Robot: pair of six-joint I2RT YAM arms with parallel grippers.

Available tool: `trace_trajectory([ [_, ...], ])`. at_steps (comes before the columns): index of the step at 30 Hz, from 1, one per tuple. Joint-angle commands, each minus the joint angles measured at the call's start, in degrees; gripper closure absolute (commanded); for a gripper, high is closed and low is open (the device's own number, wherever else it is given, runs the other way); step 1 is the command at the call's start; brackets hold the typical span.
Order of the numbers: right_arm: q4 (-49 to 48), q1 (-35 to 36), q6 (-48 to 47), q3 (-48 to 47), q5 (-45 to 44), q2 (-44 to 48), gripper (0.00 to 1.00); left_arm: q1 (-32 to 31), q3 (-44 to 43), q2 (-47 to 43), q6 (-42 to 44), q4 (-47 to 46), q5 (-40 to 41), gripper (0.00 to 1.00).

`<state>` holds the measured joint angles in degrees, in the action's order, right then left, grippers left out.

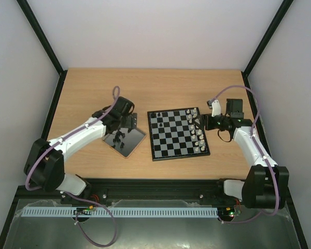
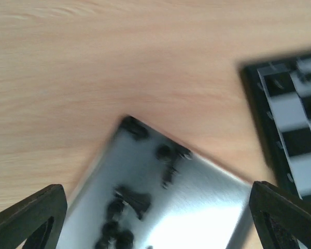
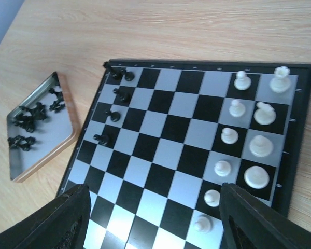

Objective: Set up the chess pieces on the board

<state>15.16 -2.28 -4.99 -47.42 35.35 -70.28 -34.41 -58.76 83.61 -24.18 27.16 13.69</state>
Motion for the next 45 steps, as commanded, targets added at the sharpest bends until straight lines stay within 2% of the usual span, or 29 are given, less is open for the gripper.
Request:
trace_trajectory([
  [1, 1.4, 1.84, -0.97, -0.95, 1.17, -0.45, 0.3, 5.61, -4.55, 0.41, -6.31, -0.05, 11.41, 0.01],
  [3, 1.35, 1.84, -1.3, -0.89, 0.76, -0.4, 0.3, 8.88, -9.38, 6.18, -4.68, 3.64, 6.2, 0.01],
  [5, 1.35, 1.84, -1.42, -0.82, 0.46, -0.38, 0.3, 10.6, -9.51, 8.65, -0.5, 0.77, -1.82, 0.01],
  [6, 1.36, 1.84, -1.42, -0.78, 0.54, -0.38, 0.3, 10.87, -8.56, 8.75, 0.3, -1.59, -4.24, 0.09],
  [7, 1.34, 1.84, -1.42, -0.72, 0.63, -0.38, 0.3, 11.26, -8.05, 8.98, 0.89, -3.34, -7.19, 0.28],
  [8, 1.36, 1.84, -1.42, -0.66, 0.76, -0.38, 0.3, 11.77, -8.3, 9.58, 0.83, -4.16, -9.53, 0.57],
  [9, 1.37, 1.84, -1.42, -0.59, 0.78, -0.46, 0.3, 11.9, -9.19, 10.73, 0.72, -3.98, -11.43, 0.75],
  [10, 1.37, 1.84, -1.49, -0.58, 0.72, -0.47, 0.3, 11.91, -10.22, 12.15, 0.28, -3.01, -12.09, 0.84],
  [11, 1.43, 1.84, -1.51, -0.57, 0.63, -0.53, 0.3, 11.91, -10.98, 13.39, 0.48, -2.31, -13.25, 0.87],
  [13, 1.54, 1.8, -1.66, -0.86, 0.38, -0.56, 0.3, 11.64, -11.21, 15.34, 1.42, -2.1, -16.54, 0.88],
  [18, 1.73, 1.83, -1.94, -0.91, -0.47, -0.38, 0.3, 10.43, -11.23, 17.57, 2.1, -0.12, -15.44, 0.8],
  [26, 1.95, 1.84, -2.12, -1.09, -0.65, -0.82, 0.3, 10.25, -11.35, 19.69, 3.26, 1.32, -17.4, 0.81],
  [37, 2.09, 1.84, -2.3, -1.18, -0.75, -1.17, 0.3, 10.07, -9.88, 21.5, 2.83, 2.15, -16.02, 0.79],
  [45, 2.24, 1.84, -2.34, -1.16, -0.73, -1.0, 0.3, 10.07, -10.93, 23.6, 2.61, 1.68, -16.6, 0.83],
])
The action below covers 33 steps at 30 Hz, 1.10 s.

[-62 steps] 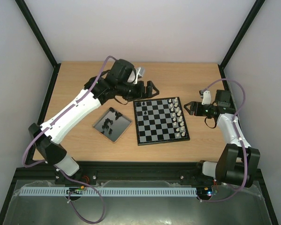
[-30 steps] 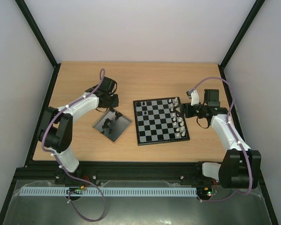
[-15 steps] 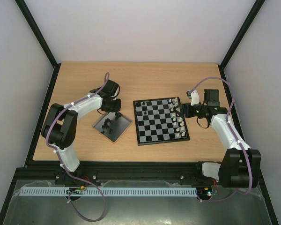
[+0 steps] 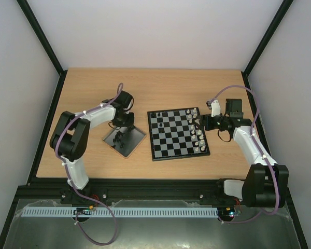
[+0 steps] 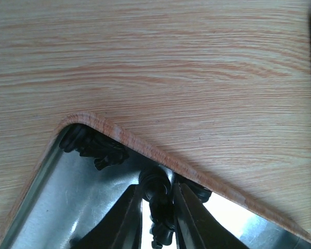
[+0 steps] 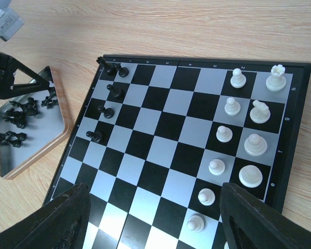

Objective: Set up the chess pieces on the board

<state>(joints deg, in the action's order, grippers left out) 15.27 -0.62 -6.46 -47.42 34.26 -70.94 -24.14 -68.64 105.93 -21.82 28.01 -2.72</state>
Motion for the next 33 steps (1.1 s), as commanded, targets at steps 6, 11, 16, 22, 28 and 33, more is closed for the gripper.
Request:
trace_trajectory([
  [6, 2.22, 0.18, -0.95, -1.11, 0.57, -0.25, 0.3, -0.21, -1.29, 2.0, 0.27, 1.42, -0.38, 0.93],
  [11, 2.35, 0.18, -0.84, -1.19, 0.86, -0.15, 0.3, 0.09, -0.93, 0.94, 0.7, 1.85, -1.95, 0.98],
  [16, 2.26, 0.16, -0.85, -1.1, 0.66, 0.62, 0.3, 0.86, -1.64, -2.18, 2.17, 4.56, -4.22, 0.98],
  [22, 2.39, 0.18, -0.88, -1.24, 0.98, 0.11, 0.3, 3.09, -1.43, -7.6, 5.04, 5.23, -16.13, 0.98],
  [28, 2.41, 0.18, -0.93, -1.26, 0.92, 0.21, 0.3, 3.31, -1.74, -12.02, 5.85, 5.89, -29.83, 0.98],
  [33, 2.44, 0.18, -0.97, -1.27, 0.87, 0.27, 0.3, 3.24, -2.12, -14.19, 5.1, 5.7, -36.2, 0.98],
])
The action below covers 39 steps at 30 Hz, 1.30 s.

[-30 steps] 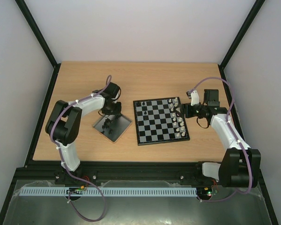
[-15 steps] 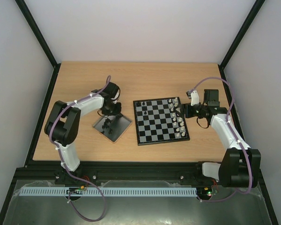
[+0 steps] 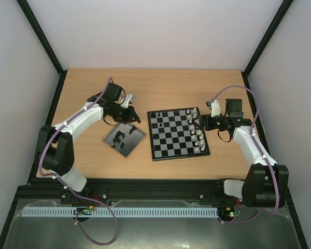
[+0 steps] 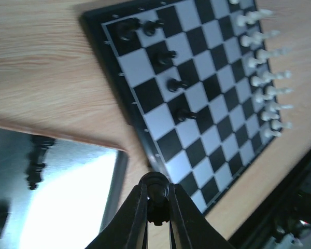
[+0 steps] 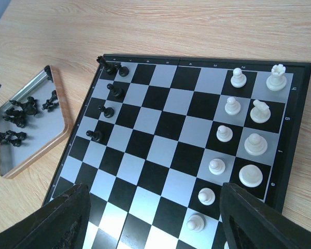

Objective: Set up the chess pieces on the board

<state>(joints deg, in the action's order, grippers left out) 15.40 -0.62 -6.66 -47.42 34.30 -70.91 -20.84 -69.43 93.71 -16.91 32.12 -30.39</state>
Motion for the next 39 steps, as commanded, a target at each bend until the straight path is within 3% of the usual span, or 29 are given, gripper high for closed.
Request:
trace_trajectory([
  [1, 2.32, 0.18, -0.81, -1.25, 0.77, 0.29, 0.3, -0.25, -1.51, -2.48, 0.1, 1.53, -8.61, 0.98],
  [5, 2.25, 0.18, -0.98, -1.21, 0.51, 0.05, 0.3, -5.04, -3.91, -3.82, 2.44, 3.35, -0.44, 0.98],
  [9, 2.23, 0.18, -0.99, -1.4, 0.2, -0.6, 0.3, -16.03, -6.88, -1.98, 5.81, 7.06, 15.96, 0.97],
  [14, 1.96, 0.18, -0.83, -1.31, -0.72, -0.24, 0.3, -25.86, -8.24, 2.49, 7.37, 9.89, 24.22, 0.98],
  [21, 1.94, 0.18, -0.9, -1.33, -1.37, -0.03, 0.3, -30.36, -8.21, 8.64, 6.65, 9.69, 27.88, 0.98],
  [39, 1.91, 0.18, -1.07, -1.2, -1.32, -0.08, 0.3, -30.68, -8.56, 16.1, 7.28, 5.93, 26.0, 0.92],
])
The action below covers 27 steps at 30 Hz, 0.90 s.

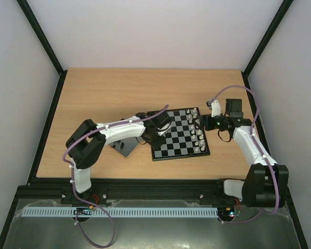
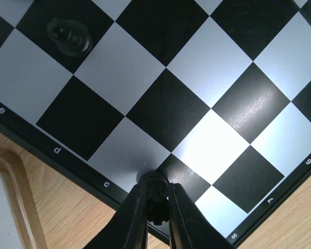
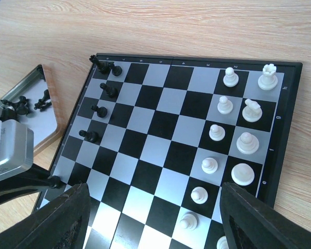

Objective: Set up the chess pieces on the board

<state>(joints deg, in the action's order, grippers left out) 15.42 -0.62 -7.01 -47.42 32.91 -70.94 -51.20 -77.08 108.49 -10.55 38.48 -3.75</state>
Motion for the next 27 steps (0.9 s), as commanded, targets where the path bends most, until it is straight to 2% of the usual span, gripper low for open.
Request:
trace_trajectory([
  [1, 1.87, 0.18, -0.85, -1.23, 0.17, 0.04, 0.3, -0.32, -1.04, 1.13, 1.07, -0.5, -0.65, 0.89],
  [3, 1.86, 0.18, -1.24, -1.16, 0.98, 0.39, 0.31, -0.28, -1.21, 0.26, 1.43, -0.38, -0.37, 0.8],
  [7, 2.71, 0.18, -1.79, -1.85, 2.68, 1.16, 0.31, 0.39, -1.23, -3.18, 1.56, 0.24, 2.17, 0.56],
  [11, 4.58, 1.38, -4.12, -3.61, 2.4, 1.91, 0.34, 4.94, 0.62, -9.55, -0.78, 0.35, 4.22, 0.44],
  [13, 6.92, 4.51, -7.61, -4.94, -0.71, 1.74, 0.34, 8.68, 3.91, -14.66, -1.61, -2.19, 2.9, 0.41],
  [16, 10.84, 11.3, -12.53, -7.37, -4.83, 0.62, 0.34, 16.47, 10.11, -22.83, -3.91, -6.57, -0.28, 0.32],
  [19, 14.0, 18.03, -15.91, -9.61, -7.83, -1.04, 0.36, 26.96, 15.84, -29.28, -6.34, -10.88, -9.24, 0.26],
  [20, 14.52, 20.6, -16.58, -10.01, -9.23, -1.7, 0.36, 30.06, 17.5, -31.17, -7.58, -12.56, -10.0, 0.2],
  [22, 15.23, 25.49, -17.67, -10.64, -12.46, -3.37, 0.38, 33.9, 20.95, -34.33, -9.73, -15.97, -9.21, 0.02],
  [27, 16.11, 35.6, -18.92, -11.53, -18.25, -10.07, 0.46, 36.09, 26.54, -37.12, -11.58, -20.28, -3.0, 0.01],
])
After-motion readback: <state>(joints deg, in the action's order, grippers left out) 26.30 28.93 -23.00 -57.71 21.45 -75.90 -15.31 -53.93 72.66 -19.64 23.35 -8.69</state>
